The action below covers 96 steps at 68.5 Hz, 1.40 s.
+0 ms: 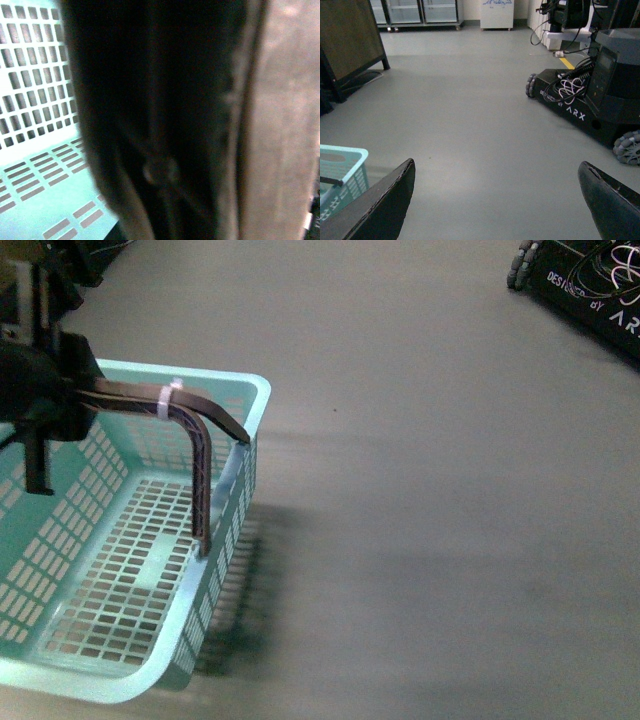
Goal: Pick mango and avocado into basket
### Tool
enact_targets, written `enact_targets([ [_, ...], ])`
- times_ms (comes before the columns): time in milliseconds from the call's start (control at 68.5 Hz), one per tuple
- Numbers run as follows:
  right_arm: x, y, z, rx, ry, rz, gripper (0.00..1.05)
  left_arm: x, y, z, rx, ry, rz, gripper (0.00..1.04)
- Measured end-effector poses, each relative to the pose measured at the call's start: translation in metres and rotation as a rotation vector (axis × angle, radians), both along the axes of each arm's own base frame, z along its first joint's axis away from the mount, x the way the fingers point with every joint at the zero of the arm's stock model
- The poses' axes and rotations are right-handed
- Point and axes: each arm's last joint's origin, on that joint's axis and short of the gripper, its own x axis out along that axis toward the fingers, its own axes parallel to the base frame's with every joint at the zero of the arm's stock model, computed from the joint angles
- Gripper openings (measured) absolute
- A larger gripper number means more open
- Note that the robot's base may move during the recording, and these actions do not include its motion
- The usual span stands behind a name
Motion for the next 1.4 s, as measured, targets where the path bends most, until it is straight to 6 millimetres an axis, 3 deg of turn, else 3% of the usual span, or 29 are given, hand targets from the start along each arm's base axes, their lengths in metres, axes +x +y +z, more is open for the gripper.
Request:
enact_targets([
  [161,0.0,0.0,0.0,0.0,0.0,0.0,0.96,-0.064,0.019,0.091,-0.049,-0.085,0.022,0.14],
  [365,0.0,0.0,0.0,0.0,0.0,0.0,0.96,-0.117,0.045,0.158,-0.095,-0.191,0.058,0.13],
  [496,0.0,0.0,0.0,0.0,0.0,0.0,0.96,-0.154,0.059,0.186,-0.115,-0.222,0.093,0.13],
  [715,0.0,0.0,0.0,0.0,0.0,0.0,0.96,-0.194,0.076,0.22,-0.132,-0.313,0.137,0.13],
  [1402,0.0,0.0,0.0,0.0,0.0,0.0,0.96,-0.196,0.077,0.223,-0.118,-0.322,0.138,0.13],
])
